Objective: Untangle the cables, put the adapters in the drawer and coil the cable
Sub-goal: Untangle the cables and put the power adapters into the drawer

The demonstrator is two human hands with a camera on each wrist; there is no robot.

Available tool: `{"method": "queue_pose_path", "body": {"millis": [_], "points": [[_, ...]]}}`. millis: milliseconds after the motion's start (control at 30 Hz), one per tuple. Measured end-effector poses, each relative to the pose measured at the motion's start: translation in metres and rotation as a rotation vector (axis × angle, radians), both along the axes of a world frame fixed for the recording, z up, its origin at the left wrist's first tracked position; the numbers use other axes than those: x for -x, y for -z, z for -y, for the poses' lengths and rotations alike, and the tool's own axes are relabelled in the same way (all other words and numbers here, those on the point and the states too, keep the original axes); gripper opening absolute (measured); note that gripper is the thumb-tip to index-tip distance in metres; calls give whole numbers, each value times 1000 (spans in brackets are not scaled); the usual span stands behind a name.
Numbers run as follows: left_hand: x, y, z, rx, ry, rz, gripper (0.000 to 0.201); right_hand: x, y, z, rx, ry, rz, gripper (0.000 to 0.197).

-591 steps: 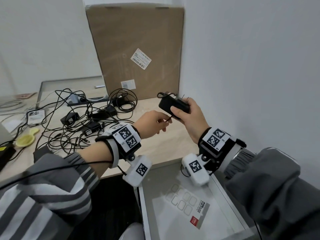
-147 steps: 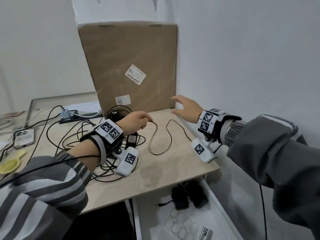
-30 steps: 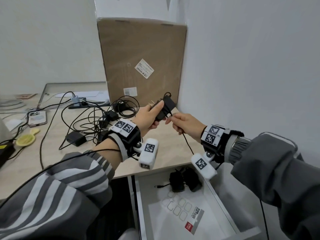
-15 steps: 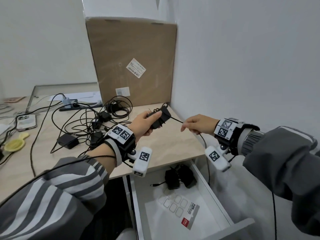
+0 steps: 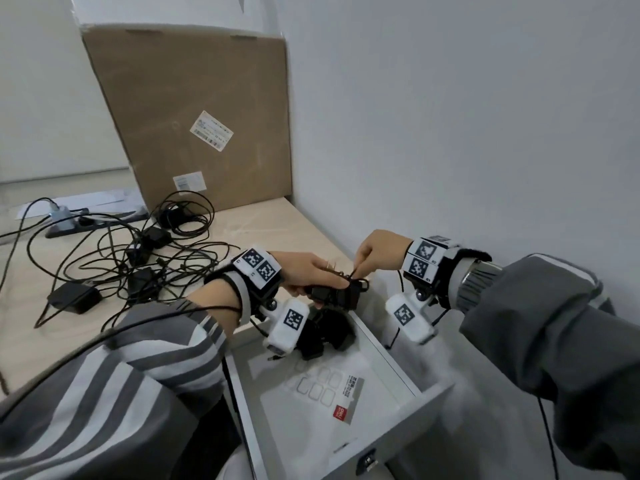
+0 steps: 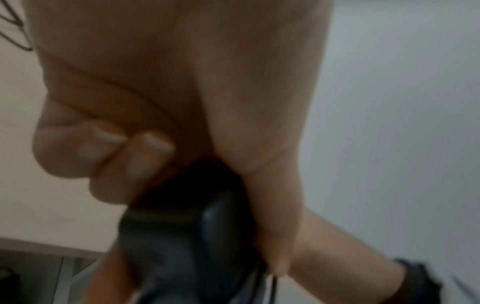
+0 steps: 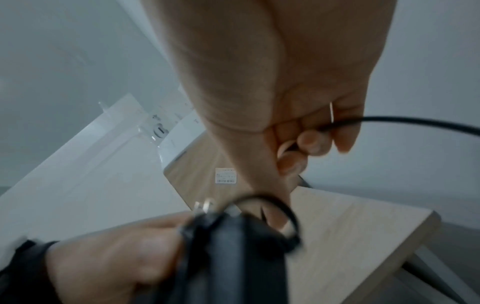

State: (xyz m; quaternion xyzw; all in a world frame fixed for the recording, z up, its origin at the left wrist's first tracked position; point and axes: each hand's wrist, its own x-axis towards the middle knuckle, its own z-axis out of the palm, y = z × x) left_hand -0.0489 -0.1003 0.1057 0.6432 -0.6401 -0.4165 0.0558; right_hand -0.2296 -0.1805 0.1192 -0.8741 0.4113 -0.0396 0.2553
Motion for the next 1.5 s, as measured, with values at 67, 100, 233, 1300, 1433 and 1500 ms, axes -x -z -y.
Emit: {"method": "queue_pose_path", "body": {"millis": [67, 100, 233, 1300, 1433, 1500], "points": [[7, 4, 4, 88, 20, 273, 42, 6, -9, 0, 47, 85, 68, 16], [10, 7, 6, 175, 0, 361, 42, 8, -14, 0, 68, 116, 116, 19], [11, 14, 17, 527, -437, 6, 35, 8, -23, -13, 144, 134, 288, 22], [-14, -29, -23, 482, -393, -1016, 51, -15, 0, -50, -166, -86, 609, 27], [-27, -28, -39, 163, -25, -602, 64, -13, -13, -51, -11, -165, 217, 27], [-27, -28, -47, 67, 91, -384, 64, -20, -16, -56, 153, -234, -88, 20]]}}
